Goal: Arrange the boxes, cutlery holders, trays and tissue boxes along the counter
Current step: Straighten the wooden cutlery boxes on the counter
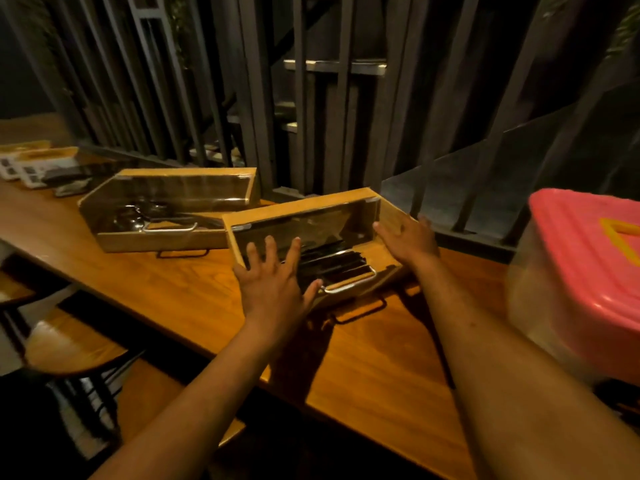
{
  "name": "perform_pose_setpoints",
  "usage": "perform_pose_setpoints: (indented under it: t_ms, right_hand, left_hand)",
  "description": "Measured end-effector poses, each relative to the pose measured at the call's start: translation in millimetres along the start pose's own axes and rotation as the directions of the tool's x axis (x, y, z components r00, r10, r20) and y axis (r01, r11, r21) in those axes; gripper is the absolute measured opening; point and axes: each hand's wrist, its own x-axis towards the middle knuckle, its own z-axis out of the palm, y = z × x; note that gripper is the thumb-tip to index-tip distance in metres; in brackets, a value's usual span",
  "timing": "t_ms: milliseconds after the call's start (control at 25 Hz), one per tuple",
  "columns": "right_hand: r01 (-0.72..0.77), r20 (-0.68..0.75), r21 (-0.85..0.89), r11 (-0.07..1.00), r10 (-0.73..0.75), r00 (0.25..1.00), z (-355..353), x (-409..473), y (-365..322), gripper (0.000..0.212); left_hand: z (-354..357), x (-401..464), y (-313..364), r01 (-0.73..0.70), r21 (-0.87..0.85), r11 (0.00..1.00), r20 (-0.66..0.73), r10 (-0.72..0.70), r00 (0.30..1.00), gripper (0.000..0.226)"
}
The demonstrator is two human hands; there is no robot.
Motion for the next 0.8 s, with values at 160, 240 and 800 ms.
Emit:
perform_pose_setpoints:
  t_ms: [160, 240, 800]
  right_hand:
    - [-0.041, -0.086, 0.062, 0.997, 0.046, 0.995, 0.1, -12.5, 3.9, 0.064]
    - [-0.091, -0.194, 0.04, 0.995, 0.097, 0.976, 3.4, -33.6, 9.7, 0.065]
    - [-0.378, -0.548, -0.099, 0.92, 0.267, 0.793, -8.8, -153.6, 39.0, 0.082]
  left_hand:
    - [6.5, 6.3, -10.3, -0.046, -0.001, 0.999, -0.034, 0.046, 0.998, 0.087]
    - [13.4, 15.2, -18.6, -0.089, -0.058, 0.994, -0.082, 0.084, 0.993, 0.086]
    - [34.7, 88.3, 4.7, -0.504, -0.294, 0.812, -0.14, 0.484, 0.863, 0.071]
